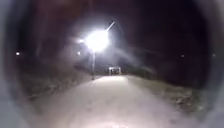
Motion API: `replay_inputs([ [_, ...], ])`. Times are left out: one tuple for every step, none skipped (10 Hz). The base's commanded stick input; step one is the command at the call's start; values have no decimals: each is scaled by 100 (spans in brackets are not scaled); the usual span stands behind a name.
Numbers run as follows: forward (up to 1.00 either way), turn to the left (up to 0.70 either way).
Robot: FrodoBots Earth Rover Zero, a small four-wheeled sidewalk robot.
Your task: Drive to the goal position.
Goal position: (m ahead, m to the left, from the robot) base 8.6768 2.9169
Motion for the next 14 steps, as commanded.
replay_inputs([
  [70,14],
  [70,14],
  [70,14],
  [70,14],
  [70,14],
  [70,14],
  [70,14],
  [70,14],
  [70,11],
  [70,2],
  [70,0],
  [70,0],
  [70,0],
  [70,0],
])
